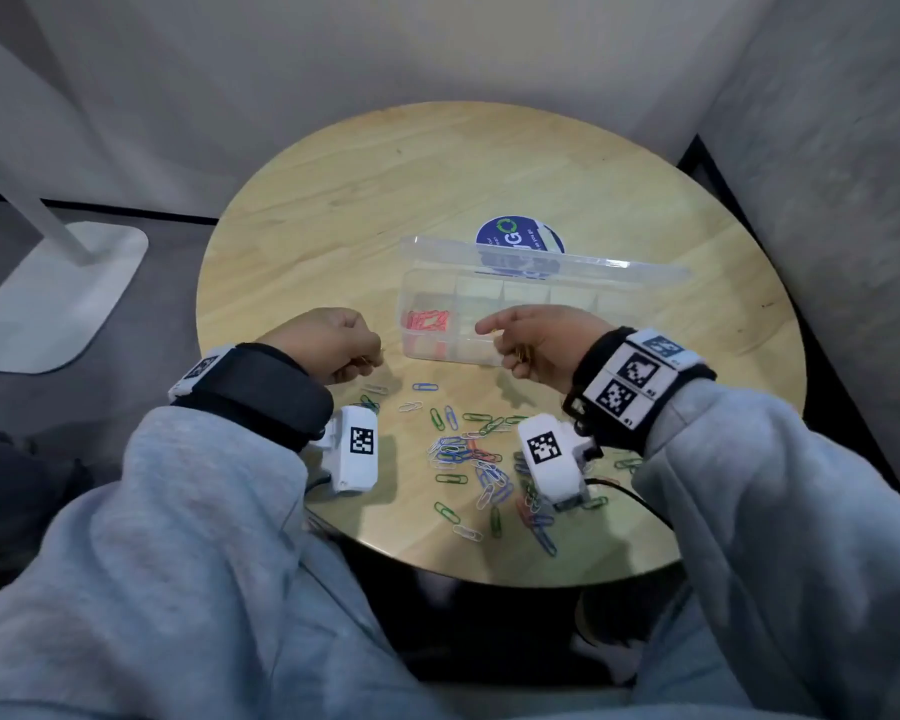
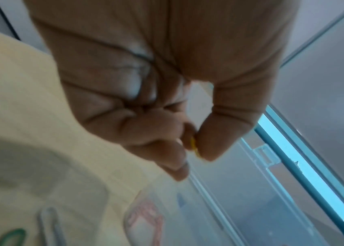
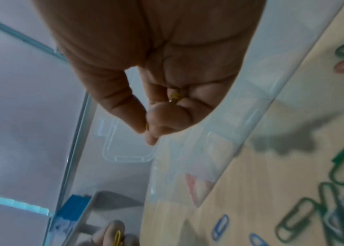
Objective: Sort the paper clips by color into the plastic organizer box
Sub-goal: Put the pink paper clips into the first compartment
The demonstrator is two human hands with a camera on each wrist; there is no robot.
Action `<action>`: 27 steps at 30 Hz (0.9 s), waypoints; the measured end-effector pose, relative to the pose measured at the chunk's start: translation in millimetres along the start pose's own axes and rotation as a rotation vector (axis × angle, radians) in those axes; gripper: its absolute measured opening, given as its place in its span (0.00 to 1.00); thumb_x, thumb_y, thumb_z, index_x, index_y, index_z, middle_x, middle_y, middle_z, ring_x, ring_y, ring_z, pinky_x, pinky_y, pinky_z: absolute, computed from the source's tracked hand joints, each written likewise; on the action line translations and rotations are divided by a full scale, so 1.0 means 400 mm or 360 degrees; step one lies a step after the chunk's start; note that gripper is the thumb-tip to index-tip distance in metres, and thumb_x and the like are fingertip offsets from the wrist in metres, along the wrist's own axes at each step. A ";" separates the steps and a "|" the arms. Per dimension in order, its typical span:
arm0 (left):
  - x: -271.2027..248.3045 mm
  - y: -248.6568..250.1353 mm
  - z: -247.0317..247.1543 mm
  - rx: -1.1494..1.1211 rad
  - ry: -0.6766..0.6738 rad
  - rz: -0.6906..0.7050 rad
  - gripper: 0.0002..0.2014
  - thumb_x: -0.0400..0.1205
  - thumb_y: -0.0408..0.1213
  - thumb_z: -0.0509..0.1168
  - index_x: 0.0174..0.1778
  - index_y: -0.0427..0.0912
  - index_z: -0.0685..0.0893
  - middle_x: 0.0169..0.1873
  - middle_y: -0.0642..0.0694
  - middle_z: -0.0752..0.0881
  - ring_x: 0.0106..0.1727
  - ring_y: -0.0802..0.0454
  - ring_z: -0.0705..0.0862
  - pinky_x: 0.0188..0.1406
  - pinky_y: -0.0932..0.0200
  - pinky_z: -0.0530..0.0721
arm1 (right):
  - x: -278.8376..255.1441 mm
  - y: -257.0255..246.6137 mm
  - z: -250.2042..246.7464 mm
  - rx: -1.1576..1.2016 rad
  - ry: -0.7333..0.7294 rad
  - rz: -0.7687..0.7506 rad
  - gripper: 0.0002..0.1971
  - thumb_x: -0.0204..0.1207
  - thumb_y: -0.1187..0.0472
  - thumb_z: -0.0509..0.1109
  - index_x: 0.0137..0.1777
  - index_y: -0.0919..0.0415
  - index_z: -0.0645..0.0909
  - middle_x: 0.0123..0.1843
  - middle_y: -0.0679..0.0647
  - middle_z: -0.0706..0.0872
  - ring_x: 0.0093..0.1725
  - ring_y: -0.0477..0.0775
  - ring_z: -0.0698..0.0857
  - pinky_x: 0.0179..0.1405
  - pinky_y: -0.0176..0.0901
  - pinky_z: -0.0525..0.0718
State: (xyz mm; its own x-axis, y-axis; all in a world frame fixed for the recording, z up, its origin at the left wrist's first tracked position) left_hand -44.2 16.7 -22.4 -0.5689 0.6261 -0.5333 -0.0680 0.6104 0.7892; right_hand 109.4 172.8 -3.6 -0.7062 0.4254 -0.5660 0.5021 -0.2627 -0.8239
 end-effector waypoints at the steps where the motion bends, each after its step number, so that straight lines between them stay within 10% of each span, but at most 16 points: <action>1: -0.003 0.005 0.002 -0.0138 0.0011 0.0033 0.17 0.80 0.22 0.59 0.26 0.40 0.68 0.32 0.38 0.81 0.18 0.61 0.79 0.18 0.71 0.75 | -0.001 -0.009 -0.005 0.0074 0.0002 0.0002 0.14 0.79 0.75 0.54 0.40 0.62 0.78 0.32 0.54 0.72 0.24 0.46 0.74 0.16 0.28 0.72; 12: -0.006 0.037 0.049 -0.0545 0.0003 0.0070 0.14 0.80 0.17 0.54 0.36 0.38 0.77 0.32 0.40 0.80 0.16 0.63 0.81 0.17 0.76 0.77 | 0.040 -0.058 -0.002 0.0355 0.0348 0.0093 0.08 0.77 0.71 0.61 0.52 0.73 0.77 0.48 0.63 0.81 0.45 0.55 0.82 0.45 0.44 0.87; 15: 0.000 0.047 0.068 -0.0462 -0.0015 0.0093 0.14 0.80 0.18 0.55 0.36 0.38 0.79 0.32 0.40 0.81 0.17 0.64 0.82 0.20 0.76 0.80 | 0.096 -0.041 -0.021 0.0165 0.0385 0.0071 0.33 0.61 0.64 0.67 0.70 0.69 0.72 0.71 0.67 0.77 0.55 0.58 0.82 0.48 0.45 0.84; 19: 0.013 0.068 0.098 -0.0323 -0.0033 0.0121 0.15 0.80 0.18 0.57 0.36 0.40 0.81 0.32 0.42 0.82 0.18 0.64 0.83 0.25 0.77 0.82 | 0.034 -0.050 -0.002 0.0219 0.0344 0.0076 0.24 0.76 0.71 0.59 0.73 0.76 0.69 0.75 0.72 0.71 0.75 0.66 0.72 0.72 0.47 0.75; 27: 0.055 0.165 0.172 0.0109 0.0059 0.0233 0.06 0.79 0.28 0.64 0.43 0.42 0.85 0.40 0.41 0.85 0.42 0.48 0.85 0.63 0.51 0.84 | -0.047 0.030 -0.095 -0.0059 0.0263 -0.0001 0.15 0.77 0.77 0.54 0.44 0.62 0.79 0.40 0.53 0.81 0.40 0.46 0.81 0.43 0.34 0.79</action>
State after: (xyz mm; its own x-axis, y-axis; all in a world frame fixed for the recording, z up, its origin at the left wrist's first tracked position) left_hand -4.9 104.0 -2.8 -0.5985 0.6933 -0.4015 0.0732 0.5464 0.8343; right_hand 147.6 194.6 -1.7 -0.6161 0.5631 -0.5507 0.5219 -0.2318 -0.8209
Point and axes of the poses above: each hand's wrist, its own x-axis towards the middle knuckle, its own z-axis out of the palm, y = z × x, the point moved 2 cm from there along x, towards the middle knuckle
